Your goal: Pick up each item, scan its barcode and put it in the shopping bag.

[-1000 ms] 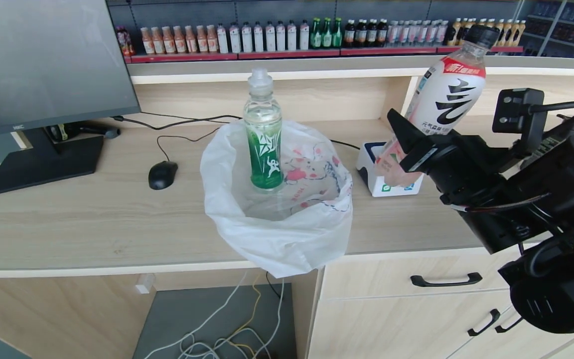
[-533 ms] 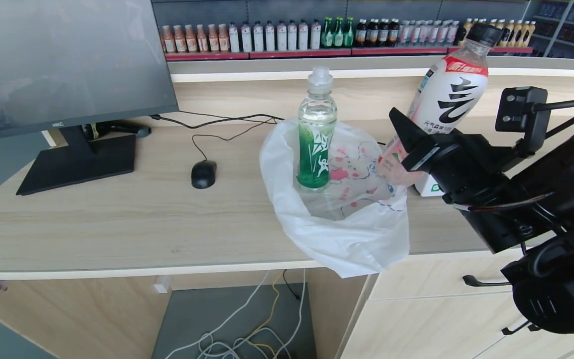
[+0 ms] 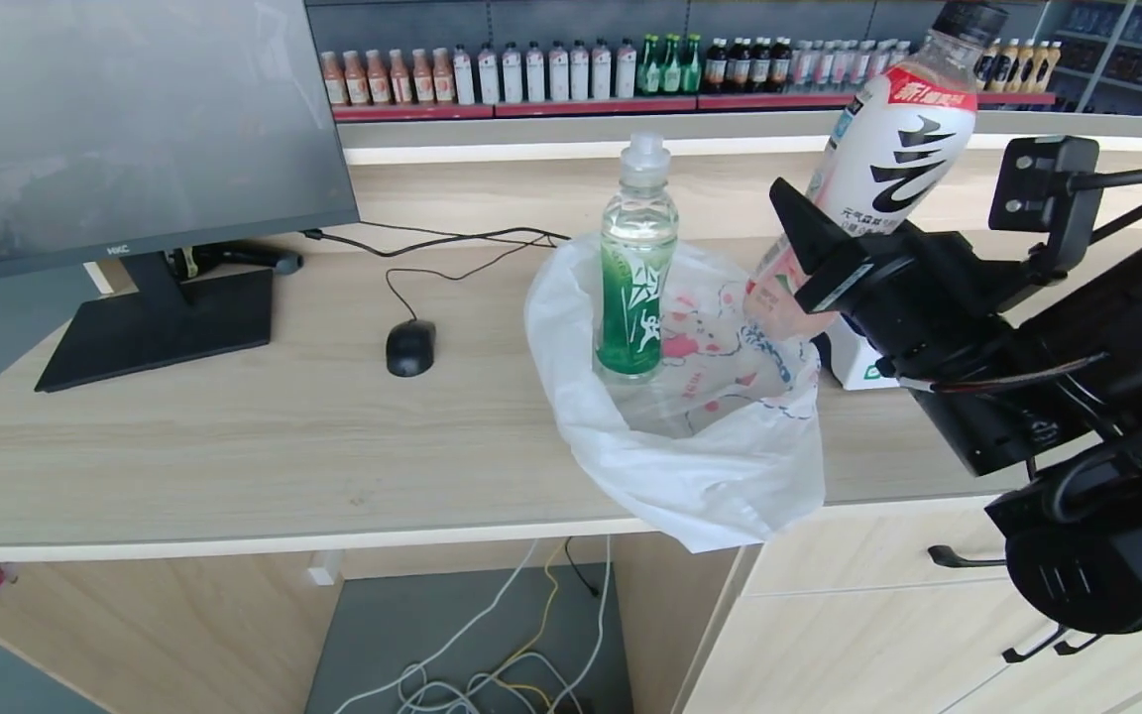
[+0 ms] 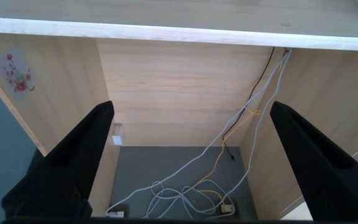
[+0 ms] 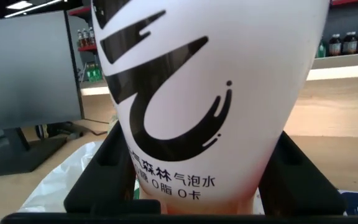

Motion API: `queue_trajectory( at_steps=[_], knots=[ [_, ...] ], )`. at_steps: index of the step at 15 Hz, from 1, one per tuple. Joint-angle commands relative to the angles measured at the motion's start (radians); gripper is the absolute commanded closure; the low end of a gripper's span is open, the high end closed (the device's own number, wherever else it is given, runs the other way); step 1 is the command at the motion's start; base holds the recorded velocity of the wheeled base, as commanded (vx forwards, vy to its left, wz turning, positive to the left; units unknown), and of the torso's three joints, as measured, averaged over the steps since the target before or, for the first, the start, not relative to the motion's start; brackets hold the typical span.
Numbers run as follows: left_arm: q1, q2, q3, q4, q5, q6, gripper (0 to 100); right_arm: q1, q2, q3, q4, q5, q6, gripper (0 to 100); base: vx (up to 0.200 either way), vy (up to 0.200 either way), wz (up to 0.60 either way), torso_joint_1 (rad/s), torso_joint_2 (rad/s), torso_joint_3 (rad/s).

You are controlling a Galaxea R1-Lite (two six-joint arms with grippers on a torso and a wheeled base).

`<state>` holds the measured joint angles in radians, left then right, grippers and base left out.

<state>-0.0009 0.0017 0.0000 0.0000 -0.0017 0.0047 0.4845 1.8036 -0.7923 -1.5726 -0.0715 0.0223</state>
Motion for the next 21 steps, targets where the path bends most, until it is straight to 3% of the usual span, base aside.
queue_trajectory(
  at_steps=[1, 6, 8, 21],
  knots=[
    [-0.001, 0.000, 0.000, 0.000, 0.000, 0.000, 0, 0.002, 0.045, -0.015, 0.002, 0.050, -0.022, 100, 0.000, 0.000, 0.00, 0.000, 0.00, 0.000],
    [-0.001, 0.000, 0.000, 0.000, 0.000, -0.002, 0, -0.004, 0.186, -0.150, 0.002, 0.105, -0.061, 100, 0.000, 0.000, 0.00, 0.000, 0.00, 0.000],
    [-0.001, 0.000, 0.000, 0.000, 0.000, -0.002, 0, -0.044, 0.221, -0.162, 0.002, 0.119, -0.059, 100, 0.000, 0.000, 0.00, 0.000, 0.00, 0.000],
    [-0.001, 0.000, 0.000, 0.000, 0.000, -0.002, 0, -0.089, 0.312, -0.226, 0.082, 0.122, -0.064, 100, 0.000, 0.000, 0.00, 0.000, 0.00, 0.000]
  ],
)
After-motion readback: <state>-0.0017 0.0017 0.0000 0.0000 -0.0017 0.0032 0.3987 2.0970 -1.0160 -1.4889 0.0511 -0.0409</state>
